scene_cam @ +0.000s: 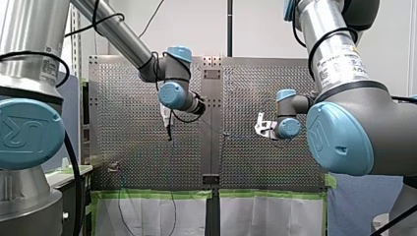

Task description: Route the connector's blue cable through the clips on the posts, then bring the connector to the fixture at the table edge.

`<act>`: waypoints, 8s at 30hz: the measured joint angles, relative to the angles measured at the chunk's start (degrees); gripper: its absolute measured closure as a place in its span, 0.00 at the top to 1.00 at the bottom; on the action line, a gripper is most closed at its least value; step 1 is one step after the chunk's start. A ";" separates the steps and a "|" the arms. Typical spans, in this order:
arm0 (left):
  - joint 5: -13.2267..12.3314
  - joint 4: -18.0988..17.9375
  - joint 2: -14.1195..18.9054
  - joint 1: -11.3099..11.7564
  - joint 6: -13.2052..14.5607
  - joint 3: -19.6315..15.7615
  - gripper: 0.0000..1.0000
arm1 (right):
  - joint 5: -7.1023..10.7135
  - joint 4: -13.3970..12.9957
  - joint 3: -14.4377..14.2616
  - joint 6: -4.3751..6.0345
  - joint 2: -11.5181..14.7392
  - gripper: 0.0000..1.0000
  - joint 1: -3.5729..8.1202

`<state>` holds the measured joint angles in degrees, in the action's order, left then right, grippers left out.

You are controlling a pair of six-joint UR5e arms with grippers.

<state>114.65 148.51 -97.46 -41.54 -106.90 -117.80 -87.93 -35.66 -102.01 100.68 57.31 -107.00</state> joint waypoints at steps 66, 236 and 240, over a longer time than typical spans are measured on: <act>-2.95 -18.15 5.21 4.87 2.45 -24.64 1.00 | -6.23 6.98 5.90 0.59 11.65 0.00 3.08; 0.35 -15.87 4.97 6.14 10.10 -24.57 1.00 | 29.73 14.88 17.41 -15.70 5.22 0.00 24.32; 0.35 -15.87 4.95 6.25 10.11 -24.57 1.00 | 29.73 14.84 17.41 -15.81 5.20 0.00 24.20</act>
<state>115.00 132.64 -92.51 -35.30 -96.79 -142.36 -58.19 -20.82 -84.61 84.87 62.51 -82.80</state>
